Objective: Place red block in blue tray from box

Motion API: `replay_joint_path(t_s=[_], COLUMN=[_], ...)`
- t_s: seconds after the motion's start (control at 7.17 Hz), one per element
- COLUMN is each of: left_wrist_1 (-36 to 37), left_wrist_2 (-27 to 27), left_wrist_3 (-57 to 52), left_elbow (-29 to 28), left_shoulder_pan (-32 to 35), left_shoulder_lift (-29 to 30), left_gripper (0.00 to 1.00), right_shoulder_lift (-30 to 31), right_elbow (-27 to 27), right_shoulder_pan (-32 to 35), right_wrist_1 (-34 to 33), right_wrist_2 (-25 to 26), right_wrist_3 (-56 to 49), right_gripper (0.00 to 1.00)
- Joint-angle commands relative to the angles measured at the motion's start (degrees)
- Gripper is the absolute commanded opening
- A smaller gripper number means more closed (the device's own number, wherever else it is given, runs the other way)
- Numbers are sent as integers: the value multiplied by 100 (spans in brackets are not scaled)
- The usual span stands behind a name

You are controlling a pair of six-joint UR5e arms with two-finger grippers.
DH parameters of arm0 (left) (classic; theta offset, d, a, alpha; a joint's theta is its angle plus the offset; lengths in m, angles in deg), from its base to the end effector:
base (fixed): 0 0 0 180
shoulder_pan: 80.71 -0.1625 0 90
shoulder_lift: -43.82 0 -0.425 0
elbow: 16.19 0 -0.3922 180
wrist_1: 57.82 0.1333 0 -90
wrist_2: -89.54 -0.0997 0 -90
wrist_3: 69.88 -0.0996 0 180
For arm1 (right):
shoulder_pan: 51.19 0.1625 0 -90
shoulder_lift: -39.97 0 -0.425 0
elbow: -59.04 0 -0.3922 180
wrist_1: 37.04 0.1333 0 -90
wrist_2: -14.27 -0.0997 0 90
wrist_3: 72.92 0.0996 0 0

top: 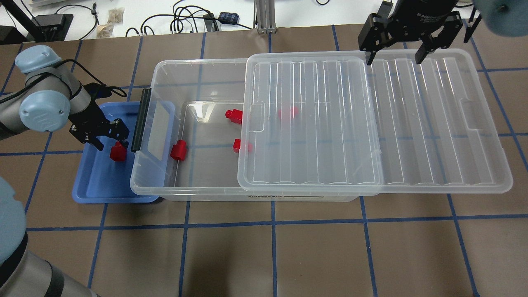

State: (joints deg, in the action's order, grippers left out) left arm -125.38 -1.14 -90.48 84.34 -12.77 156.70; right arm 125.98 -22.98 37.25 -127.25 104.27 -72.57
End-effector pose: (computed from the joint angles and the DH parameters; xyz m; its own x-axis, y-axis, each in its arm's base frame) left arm 0.0922 -0.5793 0.2214 -0.9980 -0.0295 0.0560 -0.0188 0.9831 0.1822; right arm 0.1189 -0.5310 0.5217 -0.9994 0.0333 -0.0004 0.0333 0.9968 -0.0732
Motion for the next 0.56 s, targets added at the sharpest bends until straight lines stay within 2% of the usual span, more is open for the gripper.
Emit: replay_joint_path(t_s=[0.0, 0.28, 0.42], left_wrist_1=[-386, -1753, -2047], left_wrist_2=[217, 173, 182], left_wrist_3=[21, 56, 361], left_elbow=[-374, -1181, -1394], left_shoulder_pan=[96, 262, 533], left_shoulder_lift=[-581, -1135, -1416], left_gripper=[100, 100, 100], right_shoulder_lift=[30, 4, -5], right_elbow=[-15, -33, -250], right_shoulder_pan=[-797, -1789, -2247], right_wrist_1=[300, 363, 355], right_wrist_2=[27, 18, -16], right_wrist_3=[-900, -1901, -2298], right_gripper=[100, 100, 100])
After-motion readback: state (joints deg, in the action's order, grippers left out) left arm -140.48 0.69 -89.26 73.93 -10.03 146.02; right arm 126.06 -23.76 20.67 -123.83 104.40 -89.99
